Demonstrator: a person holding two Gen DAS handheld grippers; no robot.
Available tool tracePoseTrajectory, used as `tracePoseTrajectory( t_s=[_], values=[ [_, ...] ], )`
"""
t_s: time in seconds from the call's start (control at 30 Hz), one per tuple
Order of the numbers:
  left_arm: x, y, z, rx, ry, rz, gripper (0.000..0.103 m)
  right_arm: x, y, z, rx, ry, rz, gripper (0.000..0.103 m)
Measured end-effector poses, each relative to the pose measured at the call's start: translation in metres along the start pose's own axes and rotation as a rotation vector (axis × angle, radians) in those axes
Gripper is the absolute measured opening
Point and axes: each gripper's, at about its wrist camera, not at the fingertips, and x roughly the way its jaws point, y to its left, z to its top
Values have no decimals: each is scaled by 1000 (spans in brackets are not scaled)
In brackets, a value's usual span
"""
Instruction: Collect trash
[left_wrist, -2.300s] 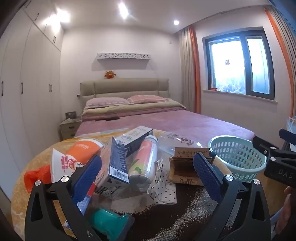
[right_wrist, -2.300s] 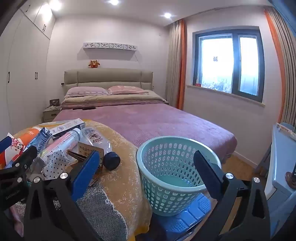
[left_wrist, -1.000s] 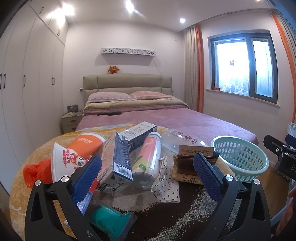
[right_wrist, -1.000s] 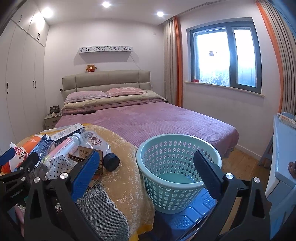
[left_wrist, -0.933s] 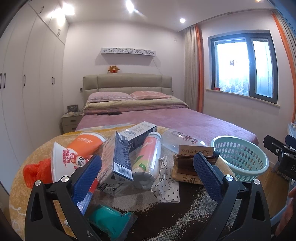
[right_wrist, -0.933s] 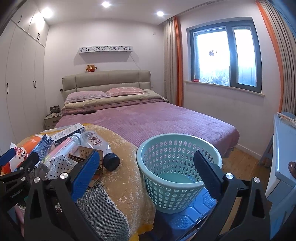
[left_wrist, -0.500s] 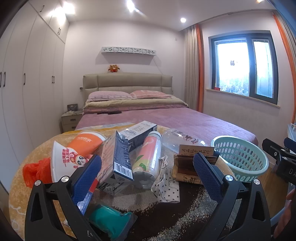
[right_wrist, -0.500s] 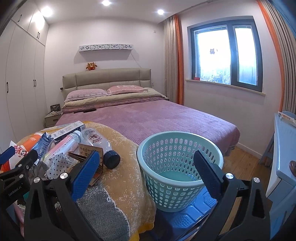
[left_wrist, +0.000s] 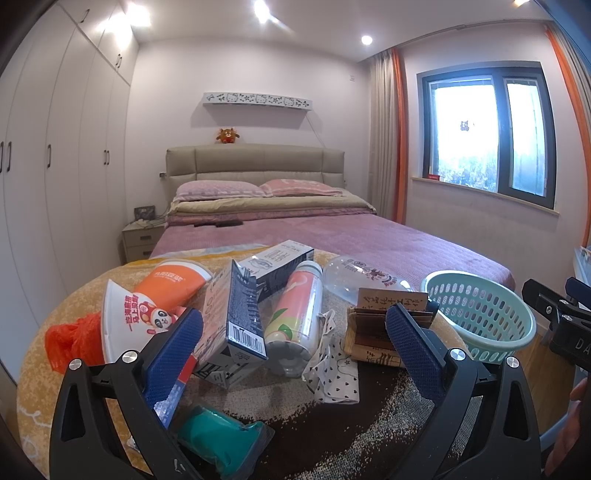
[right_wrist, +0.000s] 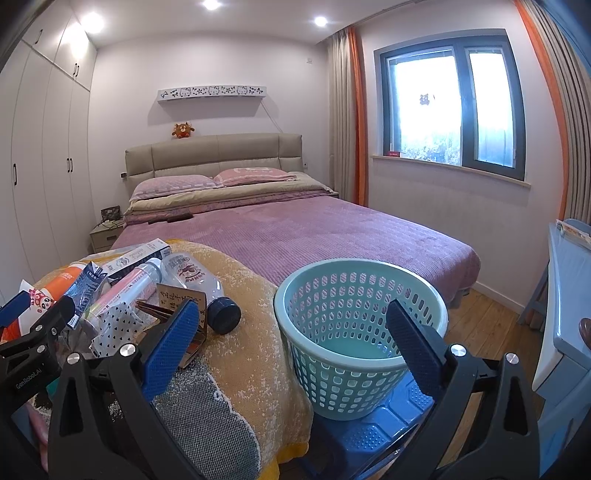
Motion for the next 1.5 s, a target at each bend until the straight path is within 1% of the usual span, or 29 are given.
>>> tracePoseTrajectory(
  t_s=[0.93, 1.1, 1.17, 1.27, 1.33, 1.37, 1.43, 1.5],
  values=[
    [0, 1, 0, 0, 6, -2, 96, 2, 0, -3, 2, 21, 11, 97],
    [3, 0, -2, -7, 47, -16, 96, 2, 1, -1, 23, 51, 51, 97],
    [-5, 2, -2, -16, 50, -15, 96, 3, 6, 1, 16, 67, 69, 97],
    [-26, 14, 3, -50, 39, -58, 96, 5, 14, 1, 1, 79, 88, 97],
    [-38, 30, 8, -79, 37, -96, 96, 5, 23, 1, -9, 93, 115, 97],
    [-41, 38, 10, -88, 43, -99, 96, 5, 27, 1, -17, 98, 125, 96],
    [-44, 60, 15, -98, 74, -78, 95, 6, 37, 2, -45, 103, 139, 93],
    [-45, 82, 19, -115, 94, -54, 95, 7, 48, 3, -76, 109, 151, 81]
  ],
)
